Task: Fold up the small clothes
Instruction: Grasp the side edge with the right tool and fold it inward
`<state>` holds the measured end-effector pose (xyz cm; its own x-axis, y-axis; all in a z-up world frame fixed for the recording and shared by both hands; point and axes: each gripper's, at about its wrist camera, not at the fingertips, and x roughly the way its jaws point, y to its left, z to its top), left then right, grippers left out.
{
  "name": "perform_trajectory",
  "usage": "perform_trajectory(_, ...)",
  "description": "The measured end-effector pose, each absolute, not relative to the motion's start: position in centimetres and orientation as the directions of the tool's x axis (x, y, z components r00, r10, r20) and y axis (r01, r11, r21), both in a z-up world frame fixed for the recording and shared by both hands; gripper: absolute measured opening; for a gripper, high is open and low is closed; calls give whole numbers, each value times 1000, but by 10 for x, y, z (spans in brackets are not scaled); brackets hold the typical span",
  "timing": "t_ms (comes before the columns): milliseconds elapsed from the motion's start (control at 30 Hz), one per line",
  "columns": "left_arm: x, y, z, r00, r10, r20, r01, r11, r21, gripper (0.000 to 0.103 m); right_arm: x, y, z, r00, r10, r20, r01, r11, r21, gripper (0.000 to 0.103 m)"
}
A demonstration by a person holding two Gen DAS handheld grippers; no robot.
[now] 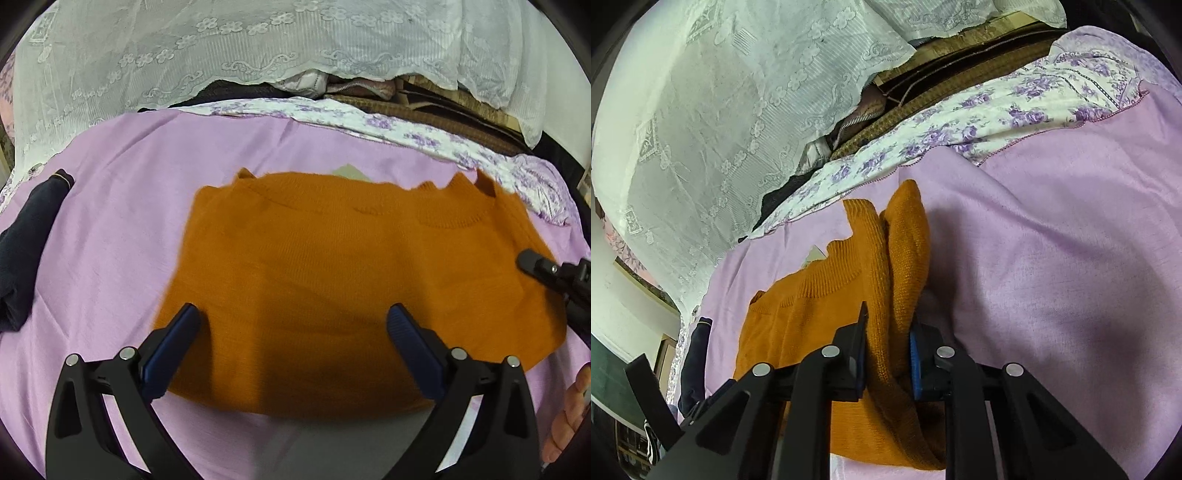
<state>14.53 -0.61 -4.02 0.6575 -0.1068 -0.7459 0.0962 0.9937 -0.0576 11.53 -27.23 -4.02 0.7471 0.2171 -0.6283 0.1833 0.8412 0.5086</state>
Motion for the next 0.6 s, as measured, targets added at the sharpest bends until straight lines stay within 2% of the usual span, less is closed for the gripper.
perform_trajectory(133, 154, 12, -33, 678, -72, -731, 68, 997, -35, 99, 120, -268, -37, 739, 224, -635, 201, 827, 526, 18)
perform_trajectory(267, 163, 12, -30, 663, -147, -734, 84, 989, -122, 99, 123, -251, -26, 750, 237, -617, 186, 820, 541, 18)
perform_trajectory(333, 168, 0, -27, 660, -167, -733, 108, 986, -127, 99, 123, -239, -18, 755, 244, -609, 165, 828, 535, 18)
perform_trajectory(600, 174, -55, -17, 672, -176, -719, 203, 978, -49, 98, 122, -206, 3, 758, 280, -589, 113, 834, 540, 18)
